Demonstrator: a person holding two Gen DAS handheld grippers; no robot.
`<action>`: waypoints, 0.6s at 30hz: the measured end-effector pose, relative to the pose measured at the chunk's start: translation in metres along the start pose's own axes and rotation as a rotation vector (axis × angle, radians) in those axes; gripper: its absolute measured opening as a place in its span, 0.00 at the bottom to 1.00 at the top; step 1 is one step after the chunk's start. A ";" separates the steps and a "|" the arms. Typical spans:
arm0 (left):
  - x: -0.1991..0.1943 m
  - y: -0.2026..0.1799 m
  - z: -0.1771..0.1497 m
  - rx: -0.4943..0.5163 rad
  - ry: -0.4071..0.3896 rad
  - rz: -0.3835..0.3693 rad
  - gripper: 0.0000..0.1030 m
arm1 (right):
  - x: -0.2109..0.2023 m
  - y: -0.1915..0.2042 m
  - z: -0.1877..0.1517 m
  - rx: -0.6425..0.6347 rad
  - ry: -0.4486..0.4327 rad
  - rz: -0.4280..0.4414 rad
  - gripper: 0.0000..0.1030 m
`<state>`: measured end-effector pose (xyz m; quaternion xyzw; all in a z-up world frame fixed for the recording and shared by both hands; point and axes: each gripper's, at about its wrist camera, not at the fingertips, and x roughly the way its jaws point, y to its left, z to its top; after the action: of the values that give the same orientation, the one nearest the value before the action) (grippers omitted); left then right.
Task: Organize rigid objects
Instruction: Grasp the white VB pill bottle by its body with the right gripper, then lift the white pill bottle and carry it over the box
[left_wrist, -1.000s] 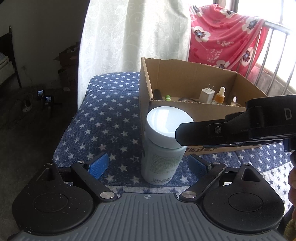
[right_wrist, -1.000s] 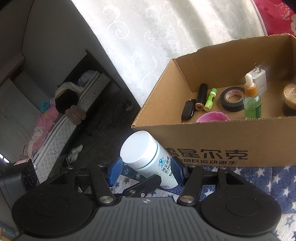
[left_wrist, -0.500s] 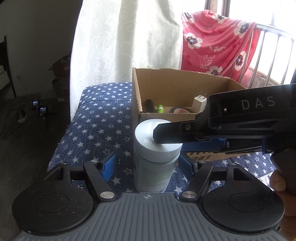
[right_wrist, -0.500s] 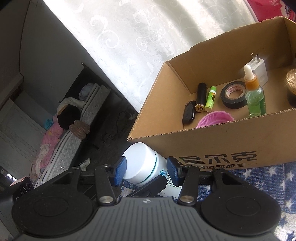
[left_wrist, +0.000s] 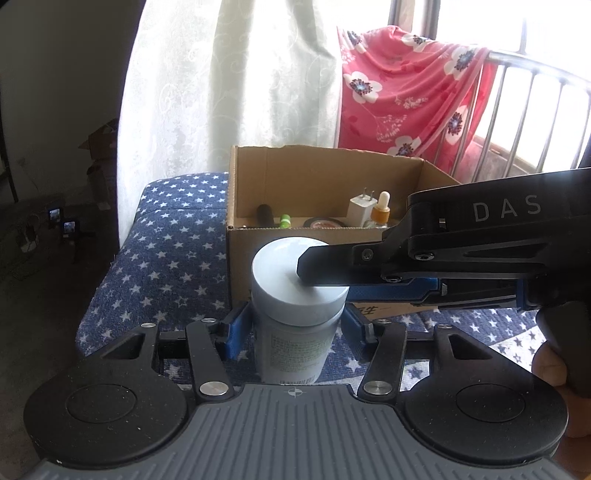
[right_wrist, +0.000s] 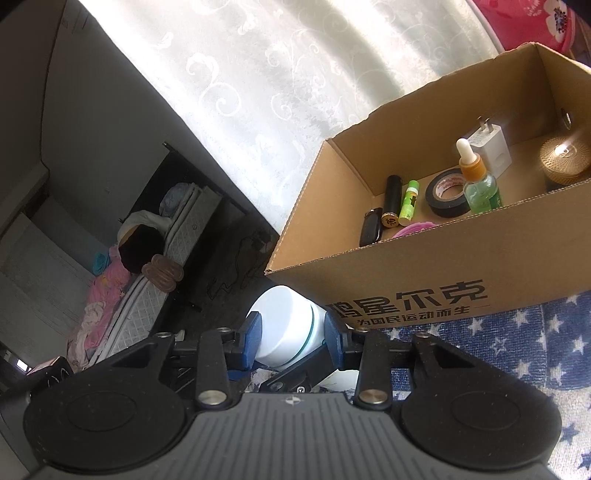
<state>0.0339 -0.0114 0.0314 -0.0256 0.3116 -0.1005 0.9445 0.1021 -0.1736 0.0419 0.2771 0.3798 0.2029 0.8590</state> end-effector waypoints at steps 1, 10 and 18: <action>-0.002 -0.005 -0.001 0.007 -0.004 -0.006 0.52 | -0.006 0.000 -0.001 -0.001 -0.009 -0.007 0.39; 0.009 -0.035 -0.014 0.064 0.017 -0.038 0.52 | -0.025 -0.015 -0.008 0.018 -0.012 -0.093 0.41; 0.009 -0.038 -0.018 0.098 -0.004 -0.030 0.52 | -0.024 -0.020 -0.006 0.024 -0.031 -0.094 0.41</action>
<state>0.0241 -0.0502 0.0160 0.0159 0.3038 -0.1298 0.9437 0.0852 -0.2004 0.0390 0.2724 0.3815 0.1537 0.8698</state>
